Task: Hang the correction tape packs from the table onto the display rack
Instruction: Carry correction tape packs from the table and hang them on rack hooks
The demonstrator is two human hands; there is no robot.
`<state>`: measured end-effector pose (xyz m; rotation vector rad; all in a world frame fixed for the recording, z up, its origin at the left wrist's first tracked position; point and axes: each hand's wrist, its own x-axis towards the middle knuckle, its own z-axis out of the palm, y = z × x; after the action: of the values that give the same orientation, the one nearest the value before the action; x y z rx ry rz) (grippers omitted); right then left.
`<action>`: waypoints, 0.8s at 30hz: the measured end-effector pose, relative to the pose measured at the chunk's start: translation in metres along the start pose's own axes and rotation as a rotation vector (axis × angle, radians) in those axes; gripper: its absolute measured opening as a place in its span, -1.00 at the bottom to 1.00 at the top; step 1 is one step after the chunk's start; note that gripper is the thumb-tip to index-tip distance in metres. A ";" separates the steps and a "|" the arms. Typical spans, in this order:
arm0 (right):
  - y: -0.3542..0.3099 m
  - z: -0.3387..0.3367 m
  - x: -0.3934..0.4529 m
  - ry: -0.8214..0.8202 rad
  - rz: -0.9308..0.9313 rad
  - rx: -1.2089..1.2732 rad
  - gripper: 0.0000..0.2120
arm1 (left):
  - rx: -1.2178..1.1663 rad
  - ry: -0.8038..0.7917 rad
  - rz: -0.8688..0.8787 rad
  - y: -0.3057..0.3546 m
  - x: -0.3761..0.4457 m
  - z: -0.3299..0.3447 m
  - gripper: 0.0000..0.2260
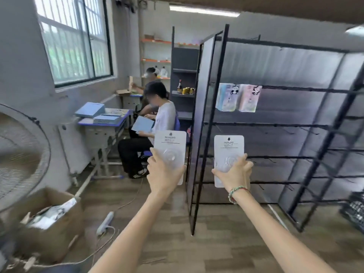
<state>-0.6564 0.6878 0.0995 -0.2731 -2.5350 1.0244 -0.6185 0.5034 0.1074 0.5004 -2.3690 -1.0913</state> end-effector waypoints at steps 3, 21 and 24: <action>0.049 -0.034 0.038 0.044 0.055 -0.036 0.18 | 0.002 -0.059 0.045 0.042 -0.005 0.056 0.03; 0.213 -0.120 0.233 0.226 0.233 -0.110 0.09 | -0.051 -0.244 0.208 0.220 0.026 0.320 0.04; 0.226 -0.126 0.284 0.257 0.229 -0.124 0.07 | -0.083 -0.251 0.204 0.254 0.050 0.359 0.03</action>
<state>-0.8523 1.0179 0.1045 -0.6984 -2.3724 0.8486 -0.8933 0.8505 0.1150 0.0929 -2.5075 -1.2097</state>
